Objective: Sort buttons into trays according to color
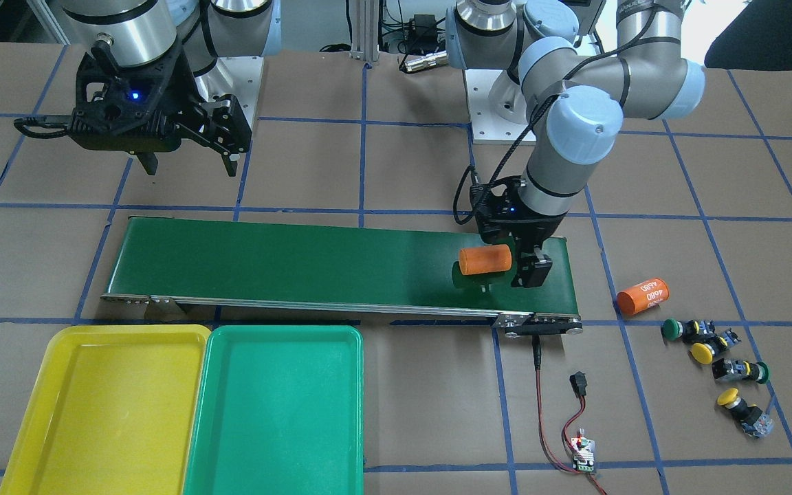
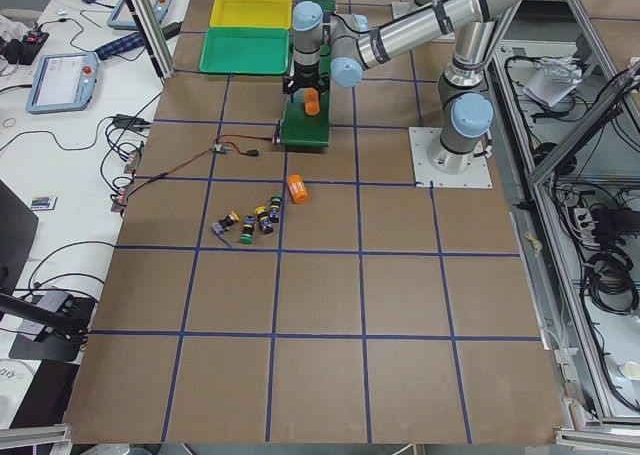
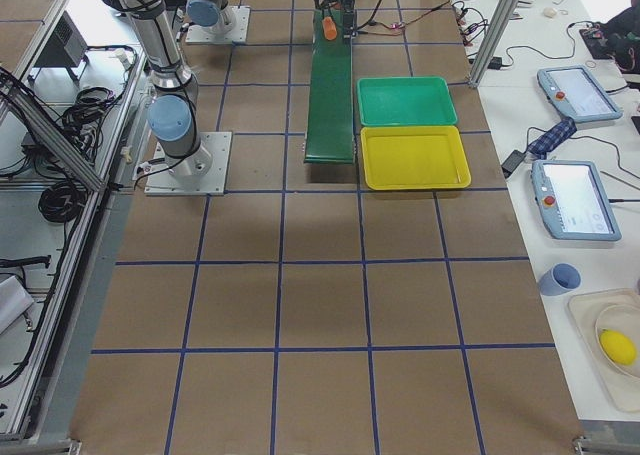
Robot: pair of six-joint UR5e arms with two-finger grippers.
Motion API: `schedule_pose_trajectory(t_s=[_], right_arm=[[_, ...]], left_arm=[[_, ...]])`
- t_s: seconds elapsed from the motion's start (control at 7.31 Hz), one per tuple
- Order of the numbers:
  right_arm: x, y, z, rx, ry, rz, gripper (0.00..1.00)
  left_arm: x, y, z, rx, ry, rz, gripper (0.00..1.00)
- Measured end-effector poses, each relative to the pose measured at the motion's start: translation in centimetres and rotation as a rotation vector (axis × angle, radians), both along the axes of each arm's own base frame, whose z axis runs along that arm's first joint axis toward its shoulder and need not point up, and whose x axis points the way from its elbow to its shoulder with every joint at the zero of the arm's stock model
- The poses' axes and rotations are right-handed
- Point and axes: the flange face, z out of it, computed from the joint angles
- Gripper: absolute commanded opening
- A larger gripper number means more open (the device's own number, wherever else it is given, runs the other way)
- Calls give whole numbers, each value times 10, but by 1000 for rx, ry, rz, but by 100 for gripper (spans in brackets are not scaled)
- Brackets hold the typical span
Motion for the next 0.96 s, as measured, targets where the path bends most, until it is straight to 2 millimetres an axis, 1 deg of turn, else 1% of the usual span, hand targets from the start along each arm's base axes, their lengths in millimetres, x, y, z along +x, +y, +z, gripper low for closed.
schedule_pose_trajectory(t_s=[0.14,0.27,0.41,0.55,0.68,0.82,0.96], right_arm=[[0,0,0,1,1,0,100],[0,0,0,2,2,0,100],[0,0,0,2,3,1,100],[0,0,0,2,3,1,100],[0,0,0,3,3,1,100],[0,0,-1,4,3,1,100],[0,0,-1,4,3,1,100]], left_arm=[[41,-15,13,24,1,73,100],[92,-27,19,53,10,158,100],[142,-33,16,80,24,211,100],[180,-39,10,88,30,209,100],[211,-45,-2,94,32,192,100],[238,-47,-20,114,41,182,100],[256,-45,-39,132,53,170,100]])
